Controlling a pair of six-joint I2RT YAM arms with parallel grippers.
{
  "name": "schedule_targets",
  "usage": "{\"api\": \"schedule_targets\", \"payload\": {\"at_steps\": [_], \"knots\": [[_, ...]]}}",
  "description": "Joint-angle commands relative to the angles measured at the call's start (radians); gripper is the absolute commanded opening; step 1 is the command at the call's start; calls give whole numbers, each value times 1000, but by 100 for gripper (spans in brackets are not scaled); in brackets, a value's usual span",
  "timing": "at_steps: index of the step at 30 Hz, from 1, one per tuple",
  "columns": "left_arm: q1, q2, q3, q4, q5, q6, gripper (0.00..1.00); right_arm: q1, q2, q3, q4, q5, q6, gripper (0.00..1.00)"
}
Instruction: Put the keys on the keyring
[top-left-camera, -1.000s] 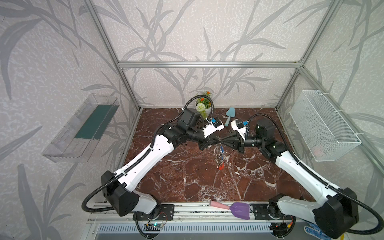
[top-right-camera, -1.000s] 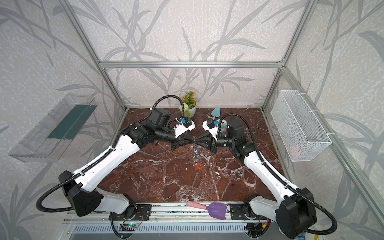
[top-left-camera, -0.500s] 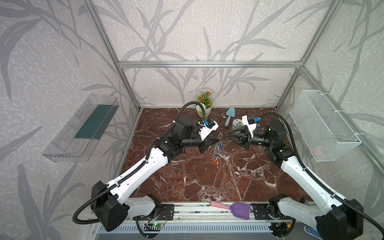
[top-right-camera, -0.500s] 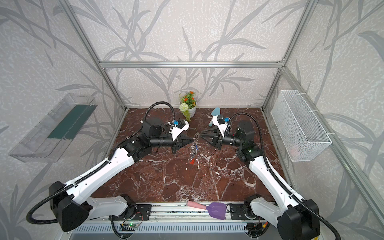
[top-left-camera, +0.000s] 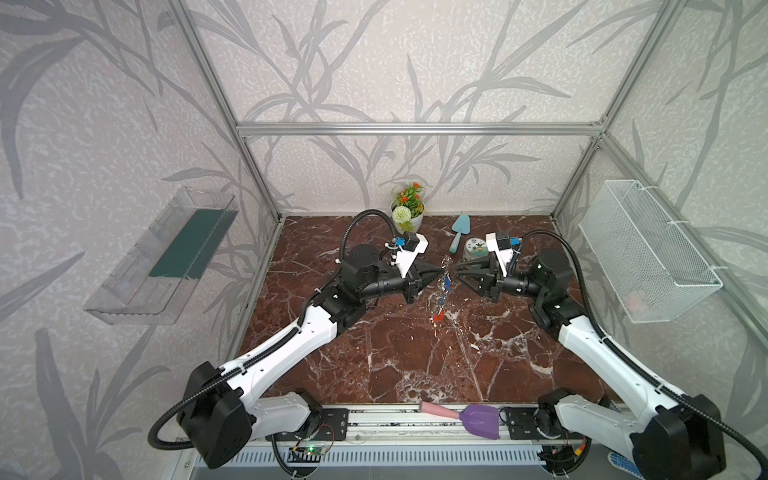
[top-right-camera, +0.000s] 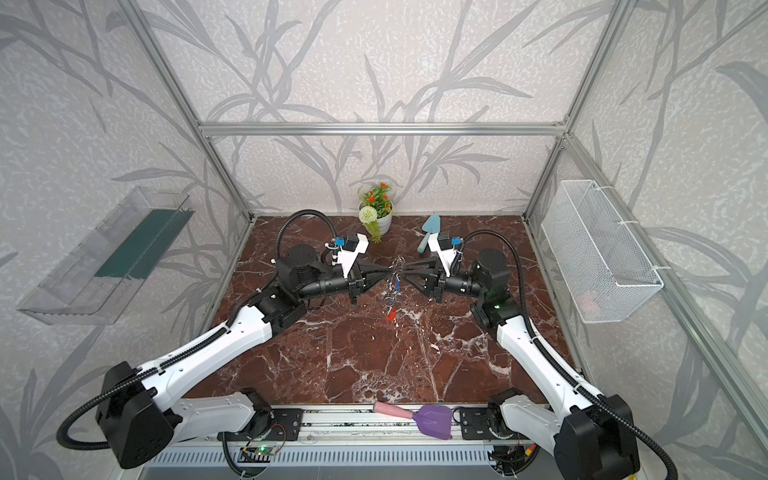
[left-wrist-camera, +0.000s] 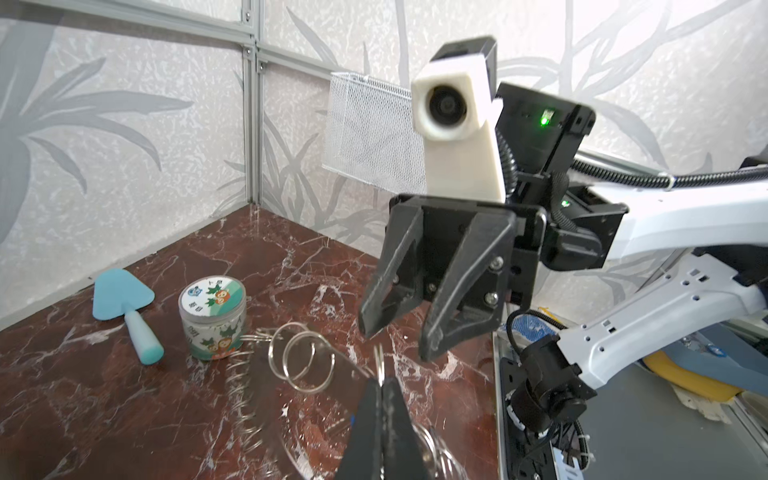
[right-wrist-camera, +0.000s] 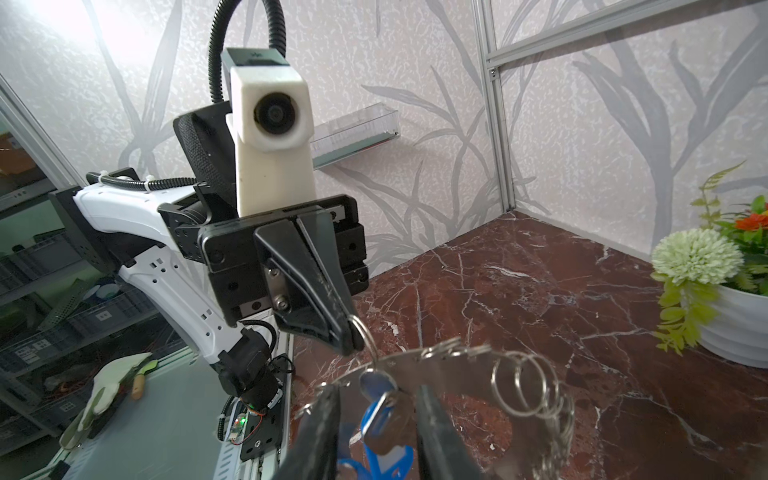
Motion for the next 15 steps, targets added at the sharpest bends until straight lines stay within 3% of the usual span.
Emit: {"api": "schedule_targets", "payload": {"at_steps": [1,10,15], "knots": [[-3,3,-6,186,33,-86,0,3,23,-7,83,-33,38,29],[-3,18,-28,263,41,-120,0,25,139,49,234,-64,120,22],[-2,24,-35,277,28,-118,0,29,132,40,212,-54,106,22]]}}
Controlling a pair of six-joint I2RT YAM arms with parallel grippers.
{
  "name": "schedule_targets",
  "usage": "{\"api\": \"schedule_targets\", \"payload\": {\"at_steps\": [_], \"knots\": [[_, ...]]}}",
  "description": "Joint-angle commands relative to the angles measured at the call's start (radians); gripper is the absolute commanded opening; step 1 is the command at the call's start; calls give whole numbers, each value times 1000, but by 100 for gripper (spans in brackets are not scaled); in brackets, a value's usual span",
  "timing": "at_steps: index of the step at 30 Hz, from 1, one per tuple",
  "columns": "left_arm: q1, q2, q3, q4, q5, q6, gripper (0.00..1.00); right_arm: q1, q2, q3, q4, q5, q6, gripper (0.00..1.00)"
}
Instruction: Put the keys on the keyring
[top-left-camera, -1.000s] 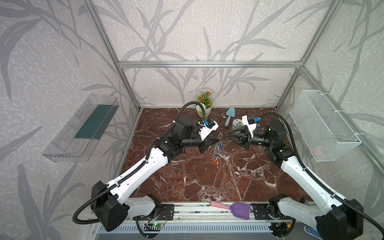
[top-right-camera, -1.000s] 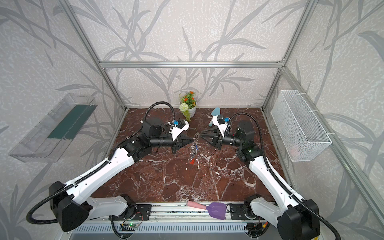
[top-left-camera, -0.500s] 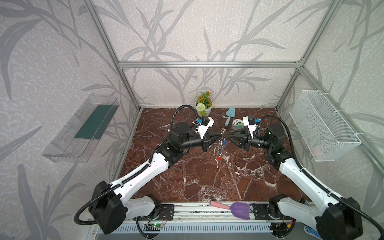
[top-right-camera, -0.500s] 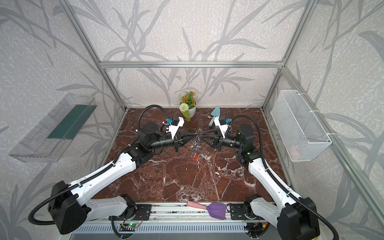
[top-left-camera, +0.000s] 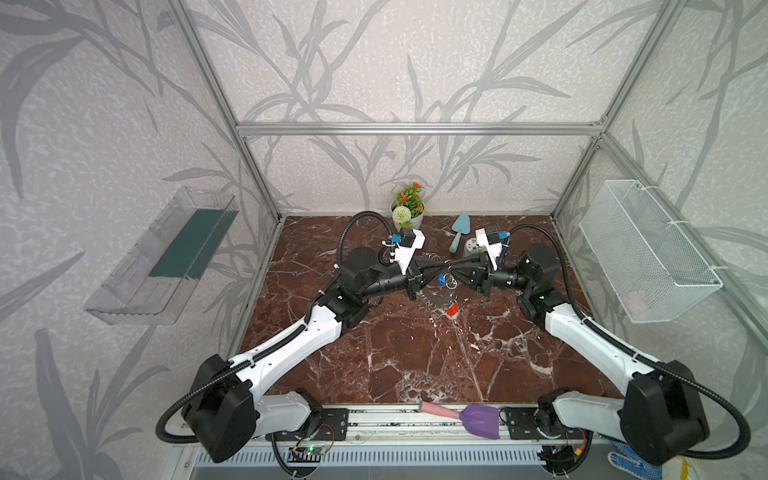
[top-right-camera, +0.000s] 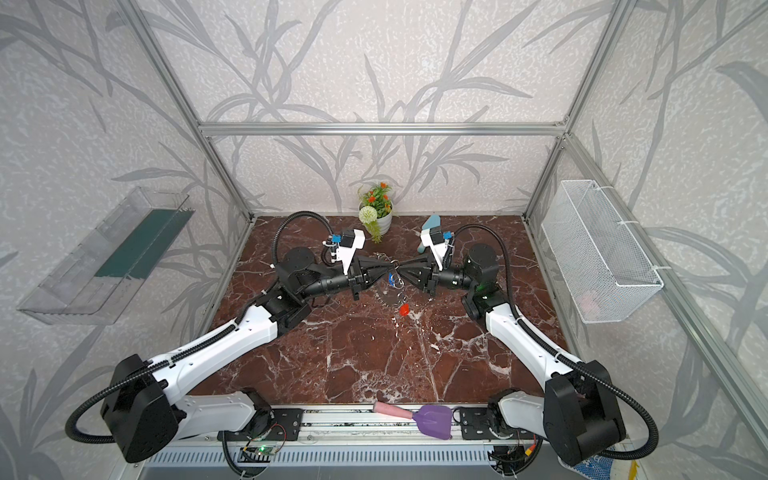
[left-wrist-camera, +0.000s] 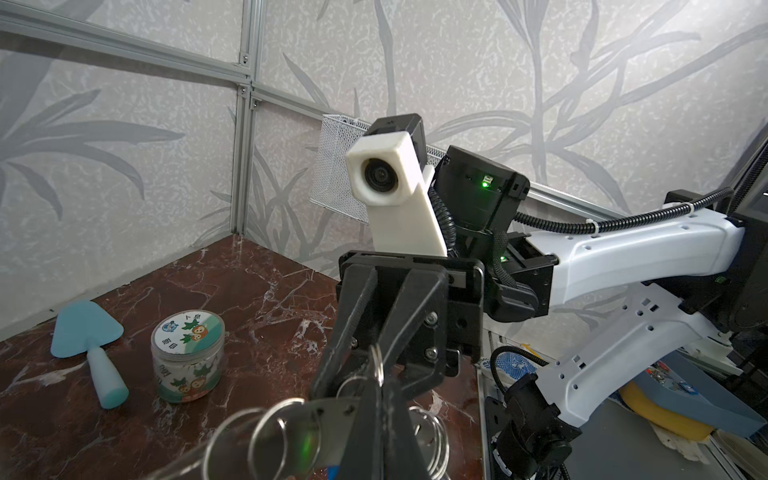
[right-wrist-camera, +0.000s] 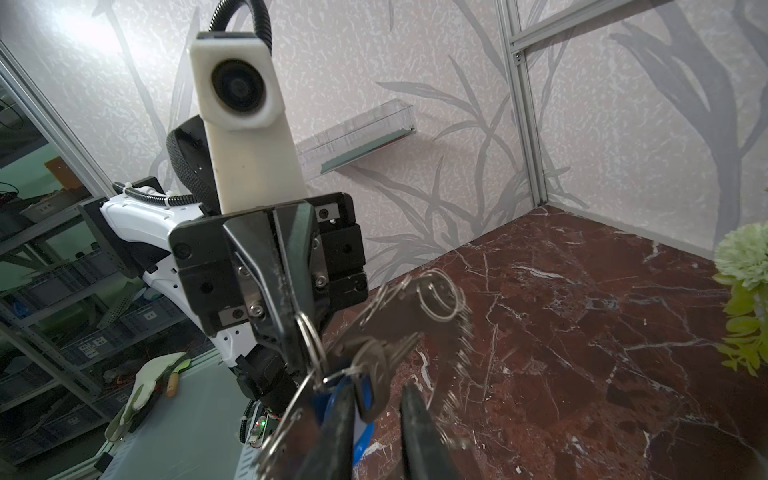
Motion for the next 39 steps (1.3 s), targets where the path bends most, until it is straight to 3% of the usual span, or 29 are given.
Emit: {"api": "schedule_targets", "payload": {"at_steps": [1,14,21,39], "knots": [[-4,-10,0,89,7,-11,0,6,-19,20,17,-4,-5,23],[9,-38,10,-12,-10,50,0,-23,-104,-44,-85,18,-50,38],[8,-24,26,-17,7,43,0,-23,-54,-65,28,-12,13,42],[9,-5,50,-32,6,50,0,13,8,-87,96,-34,18,48]]}}
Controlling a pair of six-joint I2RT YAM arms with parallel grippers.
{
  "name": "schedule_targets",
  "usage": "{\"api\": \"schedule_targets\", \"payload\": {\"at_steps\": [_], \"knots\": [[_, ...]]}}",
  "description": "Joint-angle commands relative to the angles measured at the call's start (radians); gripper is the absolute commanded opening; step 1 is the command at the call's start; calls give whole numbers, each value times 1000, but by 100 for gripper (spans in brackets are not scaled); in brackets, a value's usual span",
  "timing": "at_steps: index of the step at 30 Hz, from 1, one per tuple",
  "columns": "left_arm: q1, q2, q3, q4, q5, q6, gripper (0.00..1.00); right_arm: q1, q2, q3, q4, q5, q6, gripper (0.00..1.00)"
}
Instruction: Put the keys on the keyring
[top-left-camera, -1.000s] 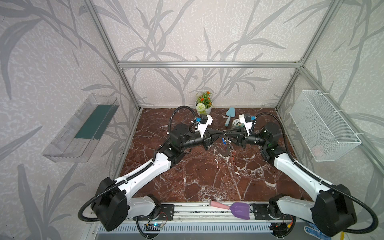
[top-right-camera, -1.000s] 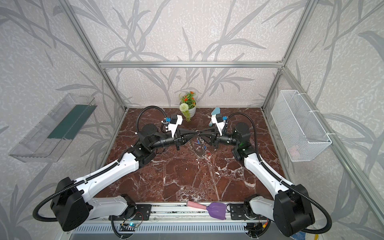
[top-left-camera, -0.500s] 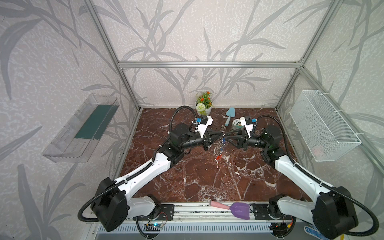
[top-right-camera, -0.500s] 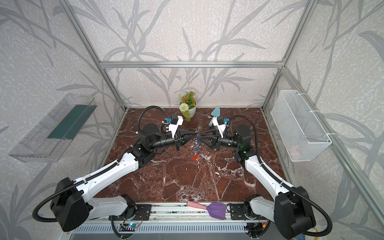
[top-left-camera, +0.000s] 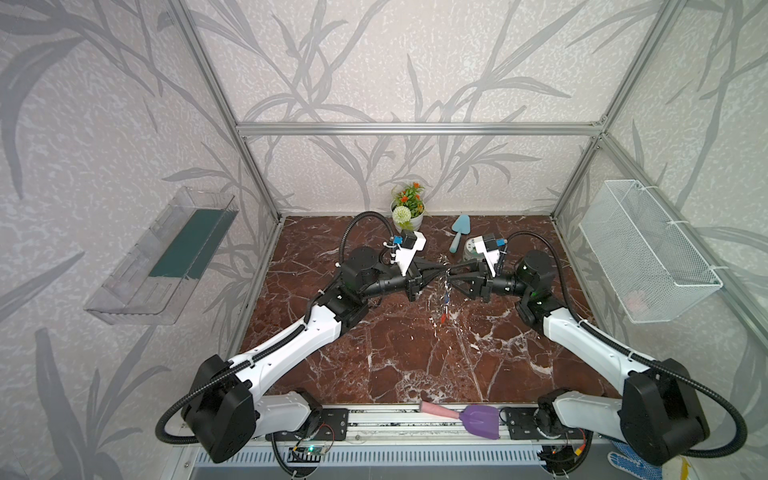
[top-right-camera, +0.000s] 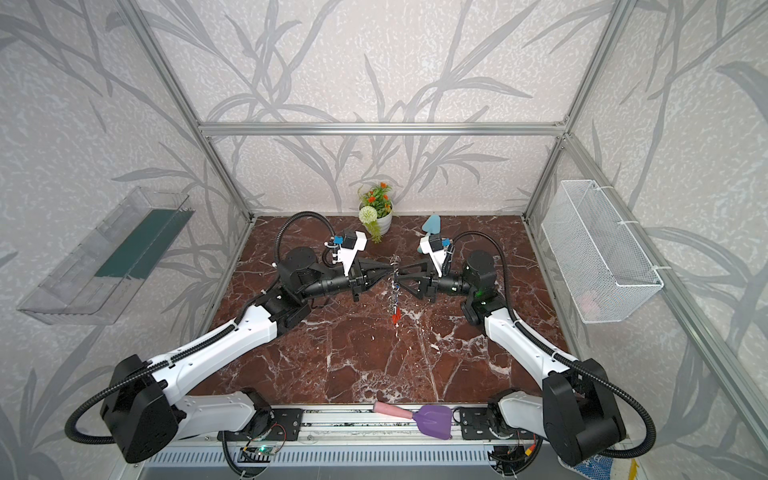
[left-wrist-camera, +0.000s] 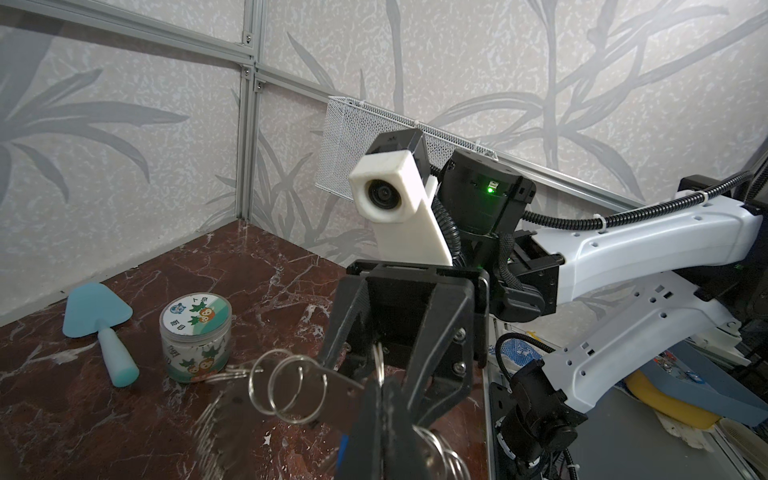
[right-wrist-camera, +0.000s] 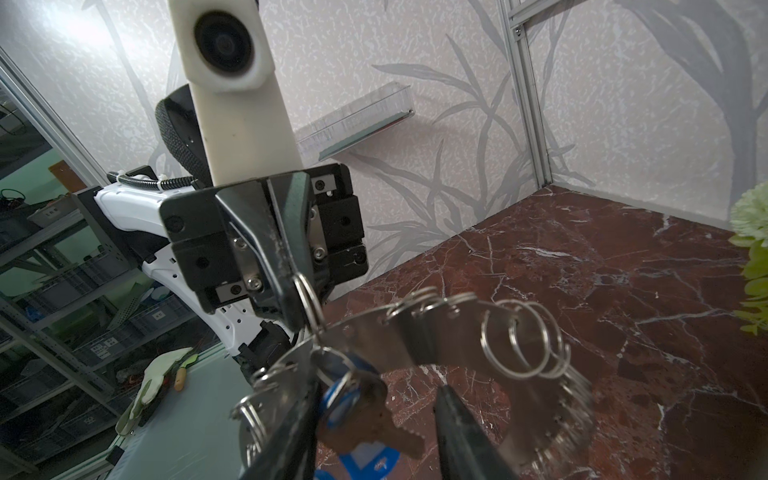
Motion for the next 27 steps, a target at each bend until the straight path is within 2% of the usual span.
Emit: {"api": "schedule_targets", "payload": {"at_steps": [1,7,16,27], "knots": [[3,0,48,27,8,9,0,12,8,-13,51,-21,5,48],[3,-1,49,26,12,6,0,15,21,-8,55,-11,-2,47],[3,-24,48,-36,-20,46,0,15,24,0,36,4,-10,29],[31,-57,32,-65,-34,48,0,15,-52,-10,-119,35,-103,5]]}}
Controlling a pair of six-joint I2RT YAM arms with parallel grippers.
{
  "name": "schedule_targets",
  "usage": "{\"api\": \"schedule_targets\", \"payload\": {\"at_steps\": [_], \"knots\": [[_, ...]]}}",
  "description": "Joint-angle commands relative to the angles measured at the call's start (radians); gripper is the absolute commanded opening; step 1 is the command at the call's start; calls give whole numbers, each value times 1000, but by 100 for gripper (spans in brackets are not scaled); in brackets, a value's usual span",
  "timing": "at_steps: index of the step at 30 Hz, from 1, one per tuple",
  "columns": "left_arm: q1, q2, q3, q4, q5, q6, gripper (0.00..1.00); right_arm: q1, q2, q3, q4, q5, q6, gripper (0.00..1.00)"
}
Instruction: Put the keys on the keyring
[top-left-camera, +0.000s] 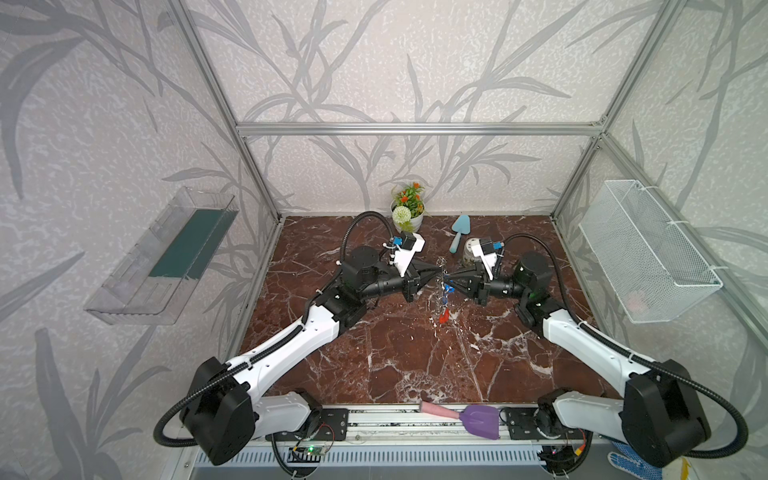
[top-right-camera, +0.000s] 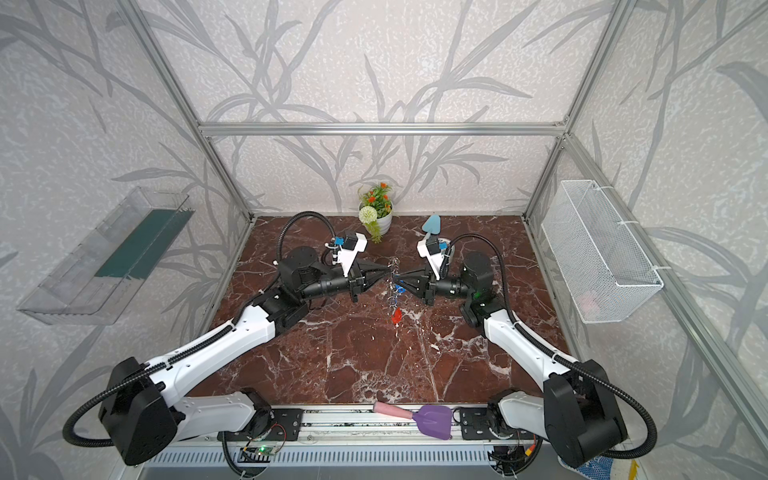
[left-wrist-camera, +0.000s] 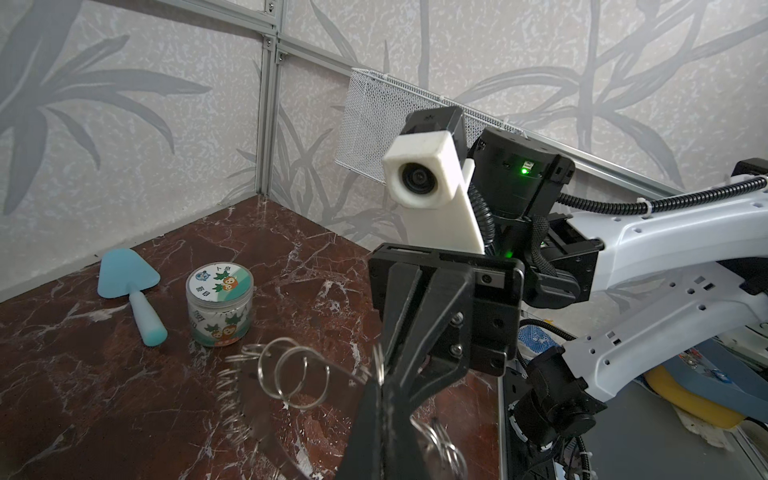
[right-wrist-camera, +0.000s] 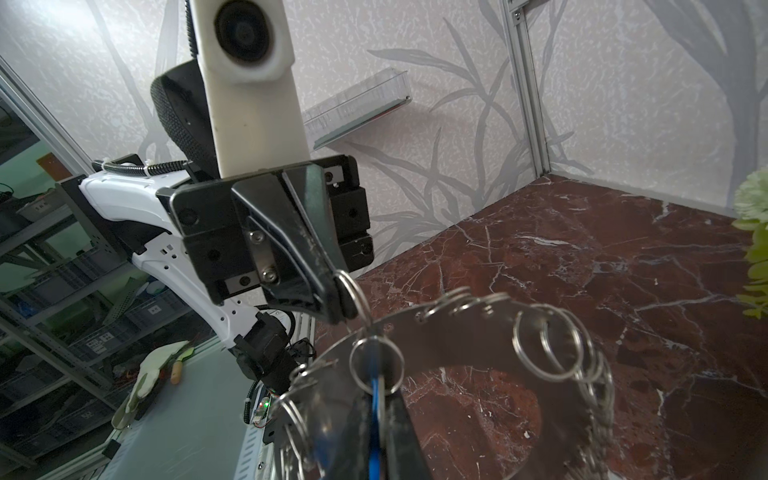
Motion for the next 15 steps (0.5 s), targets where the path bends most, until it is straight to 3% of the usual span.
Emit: {"api": "schedule_targets", "payload": {"at_steps": [1,15], "knots": [[12,-44,28,38,0,3,0,4,-30,-3,-47,11,-41,3],[35,-69,31,-48,65,28,0,4,-20,38,-81,25,-60,0]]}}
